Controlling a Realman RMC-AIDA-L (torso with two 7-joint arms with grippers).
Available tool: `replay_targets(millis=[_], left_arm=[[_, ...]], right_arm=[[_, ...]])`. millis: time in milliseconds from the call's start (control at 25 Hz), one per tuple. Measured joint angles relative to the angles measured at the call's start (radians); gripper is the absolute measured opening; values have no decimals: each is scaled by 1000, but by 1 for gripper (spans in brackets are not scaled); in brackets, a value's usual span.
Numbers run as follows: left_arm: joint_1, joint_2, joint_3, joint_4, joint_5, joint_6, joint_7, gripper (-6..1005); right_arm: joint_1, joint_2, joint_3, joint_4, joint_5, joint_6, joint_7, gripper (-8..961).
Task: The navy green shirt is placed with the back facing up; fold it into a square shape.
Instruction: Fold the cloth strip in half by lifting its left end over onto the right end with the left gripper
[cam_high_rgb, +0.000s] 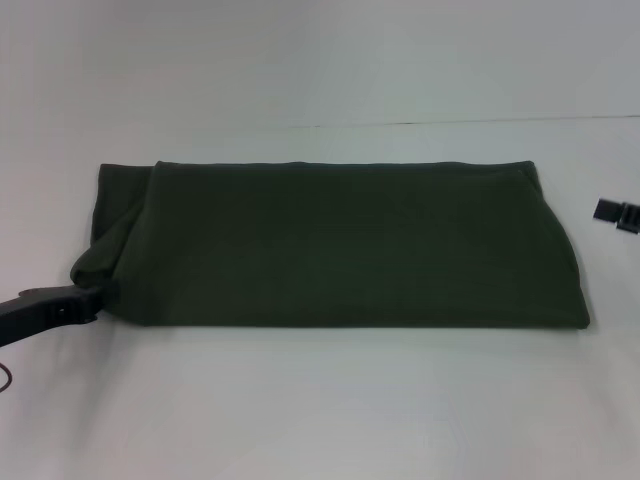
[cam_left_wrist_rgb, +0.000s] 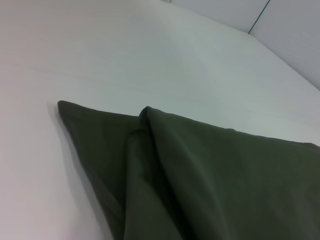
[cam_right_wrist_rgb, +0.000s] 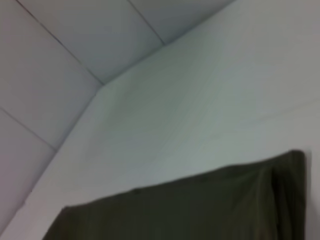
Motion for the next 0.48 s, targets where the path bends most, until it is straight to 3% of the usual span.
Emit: replay_targets(millis=[200, 480], left_arm=[[1, 0, 0, 3, 0, 7, -3, -1], [2, 0, 0, 4, 0, 7, -4, -1]], right_arm=[[-3, -1, 0, 0, -39, -21, 10, 711], [-19, -11, 0, 0, -81, -39, 40, 712]])
